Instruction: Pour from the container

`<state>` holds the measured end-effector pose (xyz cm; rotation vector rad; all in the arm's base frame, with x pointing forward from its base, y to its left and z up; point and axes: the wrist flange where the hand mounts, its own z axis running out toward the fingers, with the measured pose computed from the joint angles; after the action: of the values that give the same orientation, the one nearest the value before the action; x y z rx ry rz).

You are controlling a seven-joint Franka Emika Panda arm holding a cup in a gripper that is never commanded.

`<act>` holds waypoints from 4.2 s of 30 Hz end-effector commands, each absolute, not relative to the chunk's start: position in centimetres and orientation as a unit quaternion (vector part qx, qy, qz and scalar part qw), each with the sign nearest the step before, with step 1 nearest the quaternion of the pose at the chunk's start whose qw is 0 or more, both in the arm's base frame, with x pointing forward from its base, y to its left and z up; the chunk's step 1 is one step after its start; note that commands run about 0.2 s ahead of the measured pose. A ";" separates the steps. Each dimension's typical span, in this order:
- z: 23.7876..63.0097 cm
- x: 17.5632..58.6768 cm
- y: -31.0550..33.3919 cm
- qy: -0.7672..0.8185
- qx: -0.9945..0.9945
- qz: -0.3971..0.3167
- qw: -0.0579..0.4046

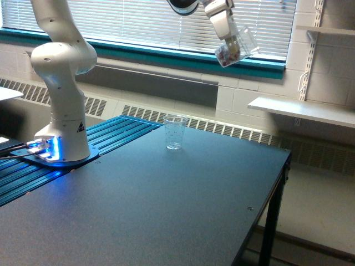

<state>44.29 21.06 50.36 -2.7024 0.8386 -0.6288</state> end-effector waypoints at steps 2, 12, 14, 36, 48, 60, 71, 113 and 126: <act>48.7 40.4 26.2 0.260 -0.937 -0.192 0.131; 45.6 33.9 31.6 0.222 -0.953 -0.152 0.141; 45.2 32.8 32.2 0.217 -0.954 -0.149 0.141; 41.1 26.2 29.0 0.243 -0.959 -0.107 0.100; 38.5 23.9 27.3 0.248 -0.962 -0.081 0.086; 35.3 20.7 28.4 0.231 -0.970 -0.051 0.062; 33.5 20.0 27.8 0.240 -0.969 -0.028 0.056; 27.2 19.2 26.0 0.269 -0.961 0.057 -0.031; 28.5 20.4 27.0 0.275 -0.960 0.059 -0.017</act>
<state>19.98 26.75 28.07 -3.0517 0.8607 0.1804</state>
